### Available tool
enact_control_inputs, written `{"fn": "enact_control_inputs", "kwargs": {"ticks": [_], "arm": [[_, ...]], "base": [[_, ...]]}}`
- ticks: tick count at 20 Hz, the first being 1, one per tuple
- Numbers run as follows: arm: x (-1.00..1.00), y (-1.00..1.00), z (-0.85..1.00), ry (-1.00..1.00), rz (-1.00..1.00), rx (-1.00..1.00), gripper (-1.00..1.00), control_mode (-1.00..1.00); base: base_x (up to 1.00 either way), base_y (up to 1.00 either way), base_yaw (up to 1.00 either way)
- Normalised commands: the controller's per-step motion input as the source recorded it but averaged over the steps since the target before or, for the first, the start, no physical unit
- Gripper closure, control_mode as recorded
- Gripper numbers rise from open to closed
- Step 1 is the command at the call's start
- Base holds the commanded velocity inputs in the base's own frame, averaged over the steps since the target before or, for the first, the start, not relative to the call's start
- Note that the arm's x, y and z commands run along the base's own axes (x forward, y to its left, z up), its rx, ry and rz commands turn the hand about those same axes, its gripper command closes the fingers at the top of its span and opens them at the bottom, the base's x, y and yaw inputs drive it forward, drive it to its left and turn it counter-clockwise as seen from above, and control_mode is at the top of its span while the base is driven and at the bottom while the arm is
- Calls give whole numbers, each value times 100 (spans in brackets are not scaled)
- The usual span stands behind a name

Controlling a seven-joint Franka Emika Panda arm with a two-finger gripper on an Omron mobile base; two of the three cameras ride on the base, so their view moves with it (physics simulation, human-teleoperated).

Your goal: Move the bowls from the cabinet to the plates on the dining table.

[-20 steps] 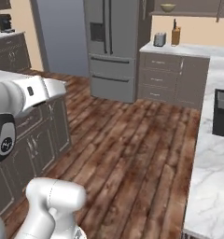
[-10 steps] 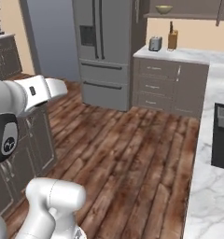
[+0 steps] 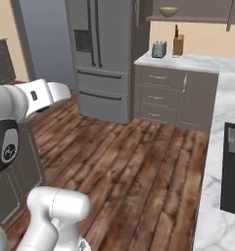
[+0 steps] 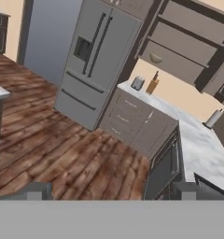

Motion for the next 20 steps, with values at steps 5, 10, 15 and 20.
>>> {"fn": "enact_control_inputs", "kwargs": {"ticks": [5,10,15,20], "arm": [[0,0,0,0,0,0,-100,100],[0,0,0,0,0,0,-100,100],[0,0,0,0,0,0,-100,100],[0,0,0,0,0,0,-100,100]], "base": [[84,0,0],[85,0,0],[77,0,0],[77,-1,0]]}}
